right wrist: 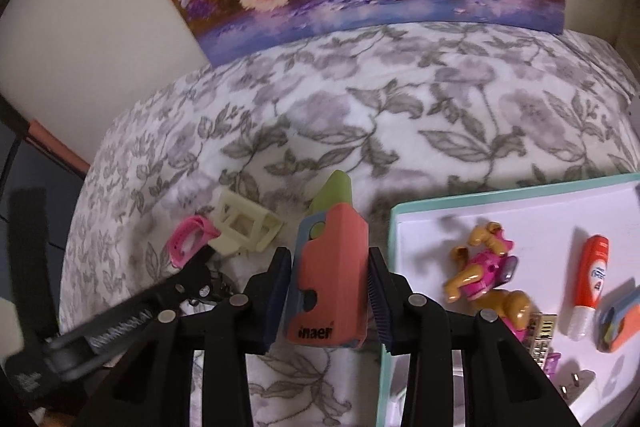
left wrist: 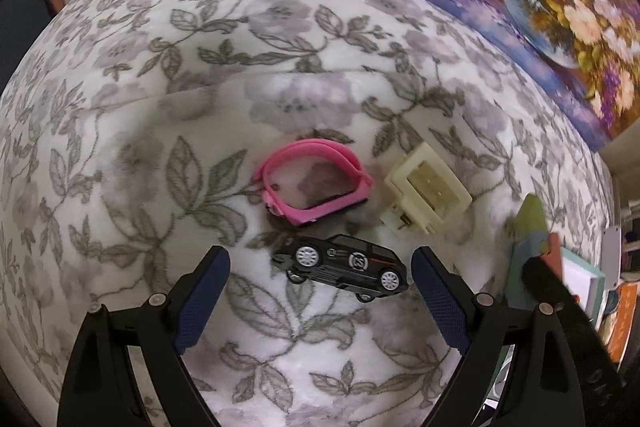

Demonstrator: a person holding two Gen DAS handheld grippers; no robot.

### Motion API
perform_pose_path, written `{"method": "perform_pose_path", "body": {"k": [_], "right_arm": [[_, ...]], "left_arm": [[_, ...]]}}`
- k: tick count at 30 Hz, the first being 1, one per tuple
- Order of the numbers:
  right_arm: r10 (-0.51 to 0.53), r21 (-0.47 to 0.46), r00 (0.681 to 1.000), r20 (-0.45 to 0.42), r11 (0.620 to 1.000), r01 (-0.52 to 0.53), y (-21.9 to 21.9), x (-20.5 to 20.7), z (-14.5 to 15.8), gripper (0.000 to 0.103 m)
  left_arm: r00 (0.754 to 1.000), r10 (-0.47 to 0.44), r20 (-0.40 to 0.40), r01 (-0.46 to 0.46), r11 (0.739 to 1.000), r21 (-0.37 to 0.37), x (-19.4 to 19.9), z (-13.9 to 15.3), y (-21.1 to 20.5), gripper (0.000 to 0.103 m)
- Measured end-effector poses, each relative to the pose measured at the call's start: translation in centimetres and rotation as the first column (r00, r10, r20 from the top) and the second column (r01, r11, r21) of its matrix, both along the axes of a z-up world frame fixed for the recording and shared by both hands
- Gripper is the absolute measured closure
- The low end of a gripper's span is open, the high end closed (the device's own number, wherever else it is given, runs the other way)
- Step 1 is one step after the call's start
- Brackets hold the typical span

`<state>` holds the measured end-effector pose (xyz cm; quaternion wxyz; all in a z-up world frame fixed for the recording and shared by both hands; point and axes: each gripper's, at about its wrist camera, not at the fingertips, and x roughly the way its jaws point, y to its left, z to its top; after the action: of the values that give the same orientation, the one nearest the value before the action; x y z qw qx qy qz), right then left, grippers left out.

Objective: Organize rigid objects
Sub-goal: 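Grasp the coral-blue folding toy with the right gripper while the left grasps the black toy car, then carry the folding toy and black toy car over the white tray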

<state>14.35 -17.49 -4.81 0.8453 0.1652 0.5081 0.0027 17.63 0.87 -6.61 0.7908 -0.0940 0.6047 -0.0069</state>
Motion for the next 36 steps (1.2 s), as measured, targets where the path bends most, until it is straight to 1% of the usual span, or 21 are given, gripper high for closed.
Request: {"method": "perform_pose_path", "body": {"k": [4,8,12,16,17,19,20,23,26,30,33,36], "right_arm": [[-0.014,0.011,1.000,0.012,1.000,0.014,-0.7,-0.2,0.7,0.063],[-0.026,0.029,1.000,0.009,0.999,0.026,-1.3,-0.4,0.8,0.063],[-0.032,0.042,0.999,0.002,0.999,0.032,-1.5,-0.5,0.7,0.063],[-0.041,0.053,0.999,-0.002,0.998,0.041,-1.8,-0.5,0.7,0.063],[-0.043,0.056,0.999,-0.003,0.997,0.043,-1.9,-0.5,0.7,0.063],[-0.045,0.059,0.999,-0.004,0.997,0.045,-1.9,-0.5,0.7,0.063],[-0.044,0.058,0.999,-0.004,0.997,0.044,-1.9,-0.5,0.7,0.063],[-0.045,0.059,0.999,-0.008,0.997,0.046,-1.9,-0.5,0.6,0.063],[-0.048,0.063,0.999,-0.016,0.997,0.049,-2.0,-0.5,0.4,0.063],[-0.054,0.066,0.998,-0.024,0.996,0.056,-2.0,-0.6,0.2,0.063],[-0.061,0.069,0.998,-0.020,0.996,0.062,-2.2,-0.7,0.5,0.063],[-0.070,0.079,0.998,0.004,0.994,0.069,-2.6,-0.9,1.7,0.063]], "left_arm": [[0.999,-0.048,-0.003,0.048,0.999,0.019,-0.1,-0.6,-1.2,0.011],[0.997,-0.072,0.007,0.071,0.996,0.049,-0.1,-1.3,-1.7,0.011],[0.997,-0.072,0.033,0.070,0.996,0.059,-0.2,-1.8,-1.7,0.011],[0.993,-0.093,0.077,0.087,0.993,0.075,-0.2,-1.7,-2.0,0.012],[0.991,-0.101,0.084,0.094,0.992,0.080,-0.2,-1.6,-2.2,0.013],[0.990,-0.113,0.086,0.105,0.991,0.087,0.0,-1.7,-2.6,0.025],[0.990,-0.117,0.084,0.109,0.990,0.088,0.2,-1.8,-2.9,0.027],[0.987,-0.126,0.096,0.117,0.989,0.095,0.3,-1.7,-3.2,0.027],[0.986,-0.130,0.106,0.120,0.988,0.101,0.3,-1.5,-3.1,0.027],[0.989,-0.118,0.087,0.109,0.989,0.095,0.3,-1.0,-2.7,0.027],[0.990,-0.101,0.097,0.094,0.993,0.071,0.2,0.2,-2.2,0.027],[0.987,-0.102,0.126,0.094,0.993,0.071,0.0,1.8,-2.3,0.027]]}}
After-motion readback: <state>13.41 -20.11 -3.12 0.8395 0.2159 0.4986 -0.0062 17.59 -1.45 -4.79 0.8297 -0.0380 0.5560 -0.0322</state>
